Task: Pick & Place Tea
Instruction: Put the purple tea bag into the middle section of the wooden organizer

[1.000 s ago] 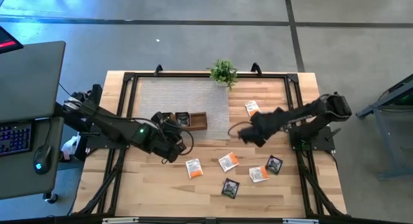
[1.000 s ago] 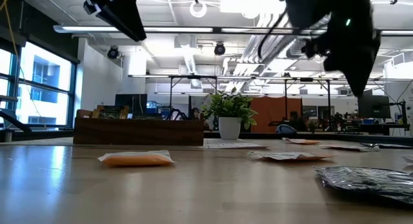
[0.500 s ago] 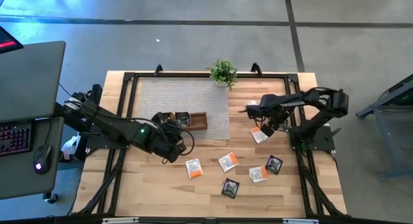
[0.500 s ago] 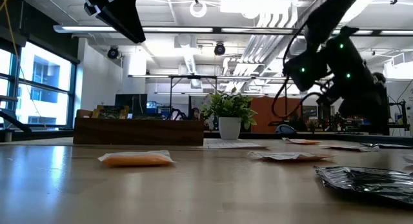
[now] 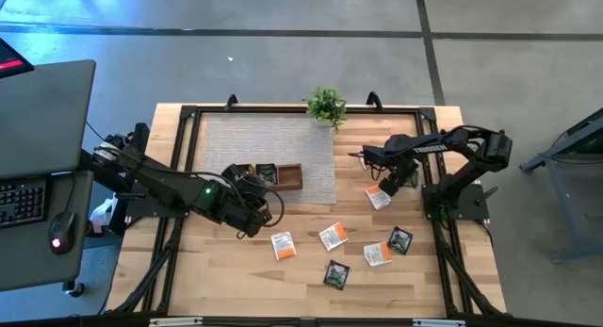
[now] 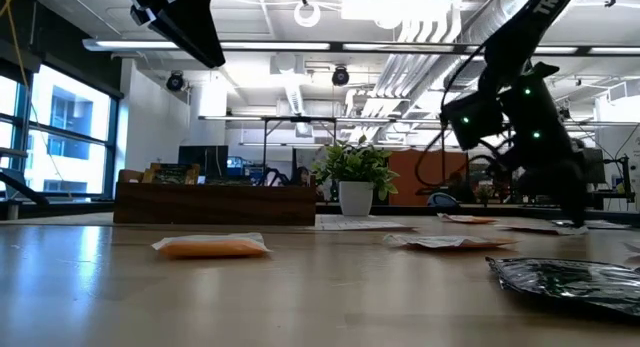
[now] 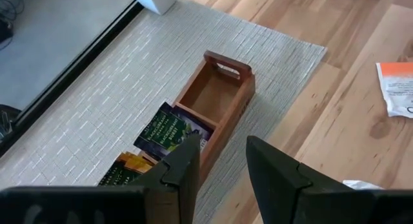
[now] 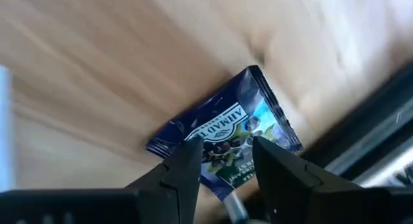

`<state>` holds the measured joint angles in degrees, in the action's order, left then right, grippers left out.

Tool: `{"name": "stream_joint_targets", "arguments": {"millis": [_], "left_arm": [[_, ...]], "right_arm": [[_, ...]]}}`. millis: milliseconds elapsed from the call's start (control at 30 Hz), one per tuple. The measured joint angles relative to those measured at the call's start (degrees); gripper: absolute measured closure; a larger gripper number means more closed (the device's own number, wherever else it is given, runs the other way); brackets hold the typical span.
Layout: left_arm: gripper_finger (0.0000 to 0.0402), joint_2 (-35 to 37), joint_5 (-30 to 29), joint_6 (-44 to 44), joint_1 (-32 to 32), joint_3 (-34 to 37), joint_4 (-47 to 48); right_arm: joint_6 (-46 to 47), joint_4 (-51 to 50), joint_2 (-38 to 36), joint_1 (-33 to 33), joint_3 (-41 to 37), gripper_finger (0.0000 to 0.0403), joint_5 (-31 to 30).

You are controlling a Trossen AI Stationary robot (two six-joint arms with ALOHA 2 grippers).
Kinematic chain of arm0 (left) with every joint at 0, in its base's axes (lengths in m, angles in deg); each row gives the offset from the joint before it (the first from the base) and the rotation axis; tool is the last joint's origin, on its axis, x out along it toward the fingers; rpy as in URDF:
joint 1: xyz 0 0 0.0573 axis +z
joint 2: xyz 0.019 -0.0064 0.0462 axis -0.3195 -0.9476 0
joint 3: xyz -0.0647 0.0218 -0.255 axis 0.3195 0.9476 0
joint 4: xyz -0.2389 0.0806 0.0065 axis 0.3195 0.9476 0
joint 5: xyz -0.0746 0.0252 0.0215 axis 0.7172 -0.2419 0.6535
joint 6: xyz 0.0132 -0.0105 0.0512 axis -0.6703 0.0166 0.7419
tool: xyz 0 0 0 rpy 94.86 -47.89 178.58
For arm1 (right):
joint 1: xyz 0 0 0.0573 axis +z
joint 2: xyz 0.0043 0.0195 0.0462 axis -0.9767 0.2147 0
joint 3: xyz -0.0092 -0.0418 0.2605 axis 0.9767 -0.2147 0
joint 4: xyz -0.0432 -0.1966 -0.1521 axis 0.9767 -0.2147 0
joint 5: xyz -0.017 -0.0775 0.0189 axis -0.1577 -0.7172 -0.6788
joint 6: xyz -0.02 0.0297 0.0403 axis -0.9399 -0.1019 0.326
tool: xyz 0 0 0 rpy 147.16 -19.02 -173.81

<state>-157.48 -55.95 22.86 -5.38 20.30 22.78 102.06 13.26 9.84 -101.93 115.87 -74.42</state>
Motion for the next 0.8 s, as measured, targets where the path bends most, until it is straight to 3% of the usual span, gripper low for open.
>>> {"name": "stream_joint_targets", "arguments": {"millis": [167,433,800], "left_arm": [[0.0277,0.0,0.0,0.2,0.0,0.0,0.0],[0.0277,0.0,0.3,0.2,0.0,0.0,0.1],[0.0277,0.0,0.9,0.2,0.0,0.0,0.1]], "right_arm": [[-3.8,3.4,0.1,2.0,2.7,0.0271,0.8],[-9.2,8.1,0.1,9.3,4.6,0.0297,10.7],[-4.0,14.8,0.2,24.0,8.7,0.032,13.5]]}}
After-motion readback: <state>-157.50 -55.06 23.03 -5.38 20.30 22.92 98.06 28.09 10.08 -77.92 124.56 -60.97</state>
